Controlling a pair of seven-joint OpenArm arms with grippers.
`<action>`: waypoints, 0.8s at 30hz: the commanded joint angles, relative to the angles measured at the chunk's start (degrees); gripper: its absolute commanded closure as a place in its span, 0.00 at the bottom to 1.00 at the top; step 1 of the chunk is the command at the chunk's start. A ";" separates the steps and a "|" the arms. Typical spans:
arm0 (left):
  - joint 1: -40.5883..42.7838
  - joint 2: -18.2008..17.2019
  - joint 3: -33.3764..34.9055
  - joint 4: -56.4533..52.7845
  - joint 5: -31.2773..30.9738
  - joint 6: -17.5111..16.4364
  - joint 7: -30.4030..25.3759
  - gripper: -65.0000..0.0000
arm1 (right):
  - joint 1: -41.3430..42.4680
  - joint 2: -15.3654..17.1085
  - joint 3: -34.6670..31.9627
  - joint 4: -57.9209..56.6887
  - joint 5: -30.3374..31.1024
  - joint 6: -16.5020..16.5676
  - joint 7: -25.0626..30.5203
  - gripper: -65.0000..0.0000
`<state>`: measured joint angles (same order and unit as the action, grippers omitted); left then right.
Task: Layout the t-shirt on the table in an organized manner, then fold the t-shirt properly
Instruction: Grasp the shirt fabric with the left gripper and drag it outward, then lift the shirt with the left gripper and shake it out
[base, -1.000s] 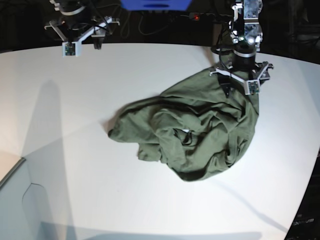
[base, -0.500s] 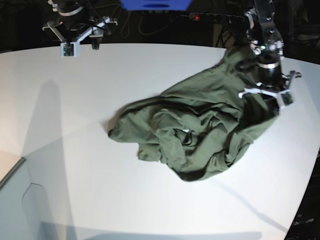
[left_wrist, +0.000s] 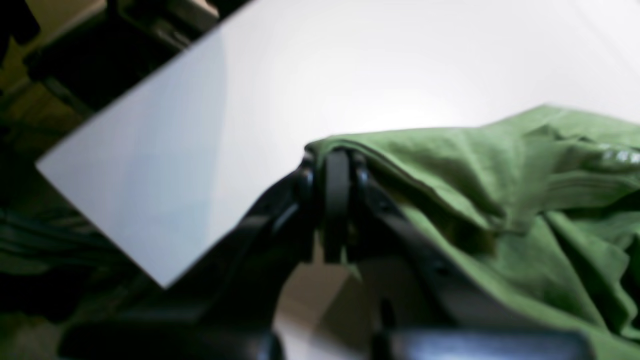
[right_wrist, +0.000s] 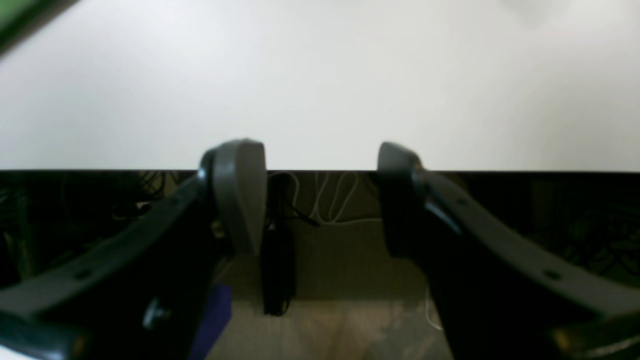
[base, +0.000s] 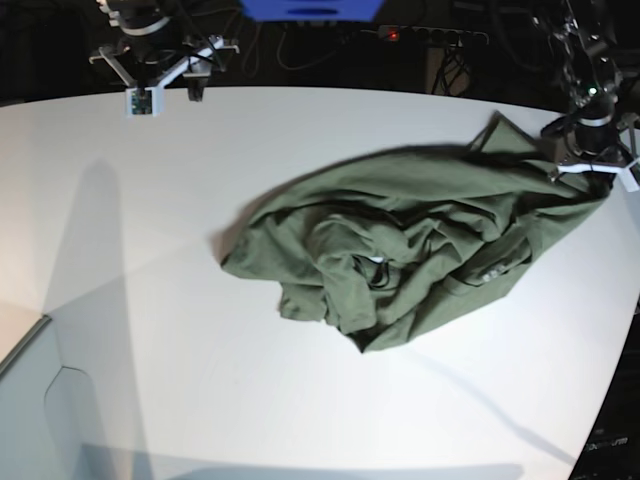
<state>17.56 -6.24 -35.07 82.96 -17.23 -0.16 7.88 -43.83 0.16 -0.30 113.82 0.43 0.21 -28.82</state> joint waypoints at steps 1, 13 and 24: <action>-0.11 -0.92 -0.23 0.34 -0.39 0.30 -1.59 1.00 | -0.43 0.06 -0.01 0.86 0.06 0.10 1.08 0.45; -0.29 -1.01 -0.23 -0.10 -0.57 0.30 -1.59 1.00 | 5.37 0.14 -0.10 1.30 0.06 0.10 1.08 0.45; -14.44 -2.07 2.06 10.71 -0.30 0.30 -1.33 1.00 | 6.16 1.02 0.43 0.95 -0.03 0.10 1.08 0.45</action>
<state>3.64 -7.66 -32.88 92.62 -17.50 0.16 8.01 -37.34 0.84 -0.03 113.93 0.47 0.21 -28.97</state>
